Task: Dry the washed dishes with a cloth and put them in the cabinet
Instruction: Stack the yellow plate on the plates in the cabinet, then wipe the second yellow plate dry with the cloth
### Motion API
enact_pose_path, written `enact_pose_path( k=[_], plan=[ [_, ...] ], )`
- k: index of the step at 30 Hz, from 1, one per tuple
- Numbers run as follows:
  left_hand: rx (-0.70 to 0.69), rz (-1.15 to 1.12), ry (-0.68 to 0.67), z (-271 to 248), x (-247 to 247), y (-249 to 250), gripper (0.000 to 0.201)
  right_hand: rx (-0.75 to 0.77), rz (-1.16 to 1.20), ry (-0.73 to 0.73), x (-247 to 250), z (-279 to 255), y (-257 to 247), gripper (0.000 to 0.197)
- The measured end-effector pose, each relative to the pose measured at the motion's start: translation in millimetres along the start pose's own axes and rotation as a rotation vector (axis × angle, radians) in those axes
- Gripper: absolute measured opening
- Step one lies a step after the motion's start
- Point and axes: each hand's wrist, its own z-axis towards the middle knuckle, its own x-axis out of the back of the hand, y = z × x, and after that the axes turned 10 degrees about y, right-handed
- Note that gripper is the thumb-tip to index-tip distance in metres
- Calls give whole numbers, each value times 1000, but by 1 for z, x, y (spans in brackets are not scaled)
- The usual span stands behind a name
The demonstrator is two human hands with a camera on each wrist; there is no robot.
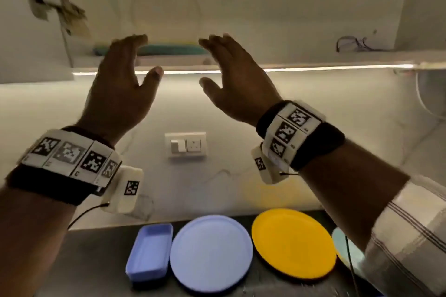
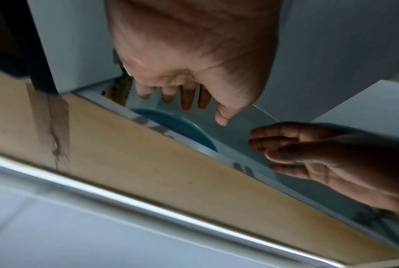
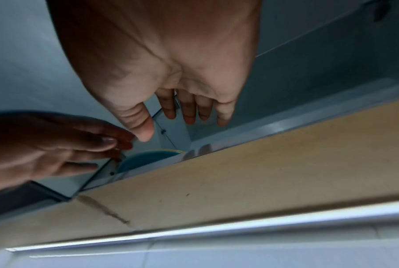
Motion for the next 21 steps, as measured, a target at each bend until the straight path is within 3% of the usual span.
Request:
enact_pose_path(
  k=[2,4,6,9,12,16,21],
  plan=[
    [44,-96,-66,-42,-16,20,51,-67,87,-4,1,-46,6,61],
    [121,-172,-162,-96,-39,37,48,-162,115,-102,-4,-100,20,58],
    [210,-212,-278,-158,-63,48,48,-288,120,-265,-11,-157,37,56],
    [441,-215,-551,-252,-90,63,49,-544,57,-570,-21,-251,65,58],
    [595,-188,-830,-331,-111,83,48,-709,-41,-877,-21,-337,85,61],
    [673,-150,-1125,-393,-141,118,54,-773,-76,-1076,-10,-400,90,58],
    [646,-104,-1283,-417,-182,150,59,-712,-77,-1257,9,-427,89,71]
  ],
)
